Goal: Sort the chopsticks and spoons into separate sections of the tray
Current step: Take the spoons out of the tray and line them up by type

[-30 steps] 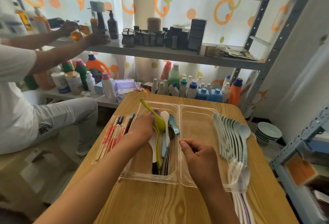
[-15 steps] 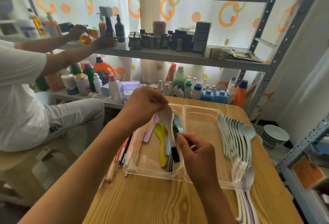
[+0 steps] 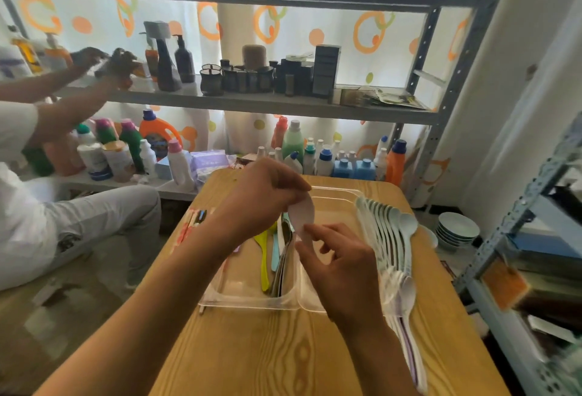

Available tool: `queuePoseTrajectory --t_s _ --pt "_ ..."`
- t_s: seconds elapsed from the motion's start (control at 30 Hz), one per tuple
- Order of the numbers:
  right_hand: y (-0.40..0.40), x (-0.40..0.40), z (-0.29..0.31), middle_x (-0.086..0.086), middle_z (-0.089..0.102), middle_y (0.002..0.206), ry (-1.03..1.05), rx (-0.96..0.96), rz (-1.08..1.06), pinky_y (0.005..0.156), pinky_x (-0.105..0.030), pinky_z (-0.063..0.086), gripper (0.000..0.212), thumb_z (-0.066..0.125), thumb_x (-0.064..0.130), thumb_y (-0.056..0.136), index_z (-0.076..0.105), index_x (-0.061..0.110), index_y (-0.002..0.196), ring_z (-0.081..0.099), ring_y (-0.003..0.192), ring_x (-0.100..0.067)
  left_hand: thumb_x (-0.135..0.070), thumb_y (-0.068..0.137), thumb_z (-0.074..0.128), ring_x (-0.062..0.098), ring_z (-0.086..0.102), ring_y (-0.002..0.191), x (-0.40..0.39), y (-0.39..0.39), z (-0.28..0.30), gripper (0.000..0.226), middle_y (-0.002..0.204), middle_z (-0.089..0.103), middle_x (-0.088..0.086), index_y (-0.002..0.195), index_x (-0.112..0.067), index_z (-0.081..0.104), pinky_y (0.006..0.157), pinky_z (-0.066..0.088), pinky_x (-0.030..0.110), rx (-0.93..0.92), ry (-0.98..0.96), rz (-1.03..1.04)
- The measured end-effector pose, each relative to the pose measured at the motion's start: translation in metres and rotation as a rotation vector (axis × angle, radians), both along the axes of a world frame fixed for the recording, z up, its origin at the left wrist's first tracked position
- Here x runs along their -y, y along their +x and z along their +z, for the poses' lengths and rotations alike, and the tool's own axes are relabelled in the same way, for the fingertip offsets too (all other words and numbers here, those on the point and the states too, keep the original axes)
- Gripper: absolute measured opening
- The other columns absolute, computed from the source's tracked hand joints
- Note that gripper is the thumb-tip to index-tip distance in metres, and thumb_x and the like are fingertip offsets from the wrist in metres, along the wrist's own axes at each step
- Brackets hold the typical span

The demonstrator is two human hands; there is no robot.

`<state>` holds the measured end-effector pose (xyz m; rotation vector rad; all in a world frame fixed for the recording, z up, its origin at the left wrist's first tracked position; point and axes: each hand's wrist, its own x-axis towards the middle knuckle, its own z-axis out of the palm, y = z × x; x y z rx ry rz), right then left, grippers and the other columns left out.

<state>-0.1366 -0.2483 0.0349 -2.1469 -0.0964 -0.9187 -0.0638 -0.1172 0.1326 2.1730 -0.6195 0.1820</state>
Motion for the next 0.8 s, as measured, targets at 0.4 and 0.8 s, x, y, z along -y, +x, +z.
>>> queuePoseTrajectory --t_s 0.4,0.8 --pt "-0.052 0.081 -0.016 0.013 0.068 0.086 0.25 -0.105 -0.176 0.064 -0.017 0.052 0.017 0.071 0.018 0.088 0.075 0.02 0.104 0.063 0.076 -0.003 -0.02 0.093 0.061 0.008 0.067 0.078 0.086 -0.024 -0.013 0.017 0.09 0.07 -0.006 0.105 -0.015 0.071 0.067 0.059 0.026 -0.055 -0.179 -0.125" --pt "-0.074 0.137 -0.075 0.008 0.062 0.085 0.336 -0.471 -0.516 0.059 -0.013 0.04 0.02 0.064 0.019 0.093 0.073 0.01 0.109 0.053 0.071 0.001 -0.013 0.093 0.059 0.012 0.069 0.072 0.101 -0.024 -0.012 0.015 0.083 0.07 -0.003 0.101 -0.01 0.072 0.059 0.056 0.019 -0.063 -0.195 -0.171"
